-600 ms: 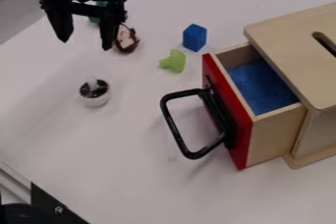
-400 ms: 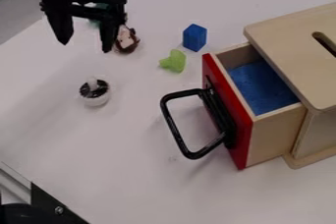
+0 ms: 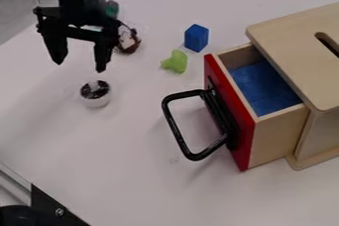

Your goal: Put objects in a drawer

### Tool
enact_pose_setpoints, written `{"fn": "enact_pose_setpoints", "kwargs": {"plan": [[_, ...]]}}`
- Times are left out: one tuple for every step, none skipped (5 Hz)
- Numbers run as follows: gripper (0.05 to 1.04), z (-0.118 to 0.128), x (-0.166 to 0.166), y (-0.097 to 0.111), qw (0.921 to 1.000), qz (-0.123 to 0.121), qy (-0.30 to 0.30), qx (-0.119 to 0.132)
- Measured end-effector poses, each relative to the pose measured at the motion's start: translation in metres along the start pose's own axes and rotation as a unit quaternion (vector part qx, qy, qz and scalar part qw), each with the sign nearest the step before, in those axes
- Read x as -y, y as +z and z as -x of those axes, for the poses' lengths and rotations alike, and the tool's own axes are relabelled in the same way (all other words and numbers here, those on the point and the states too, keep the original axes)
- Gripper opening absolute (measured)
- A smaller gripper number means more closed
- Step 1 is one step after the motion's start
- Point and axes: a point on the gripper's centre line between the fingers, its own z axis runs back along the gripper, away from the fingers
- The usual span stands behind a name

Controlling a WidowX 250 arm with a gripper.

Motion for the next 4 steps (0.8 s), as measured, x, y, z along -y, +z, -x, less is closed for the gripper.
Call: {"fn": "enact_pose_setpoints", "kwargs": {"plan": [[0.999, -0.006, 0.001, -0.016, 0.9999, -0.001, 0.002, -0.013], [0.999, -0.009, 0.004, -0.028, 0.9998, 0.006, 0.003, -0.018], [0.953, -0.011, 0.005, -0.038, 0.9996, 0.002, 0.001, -0.028], [0.671, -0.010, 0.005, -0.044, 0.9993, 0.002, 0.004, -0.038]]}}
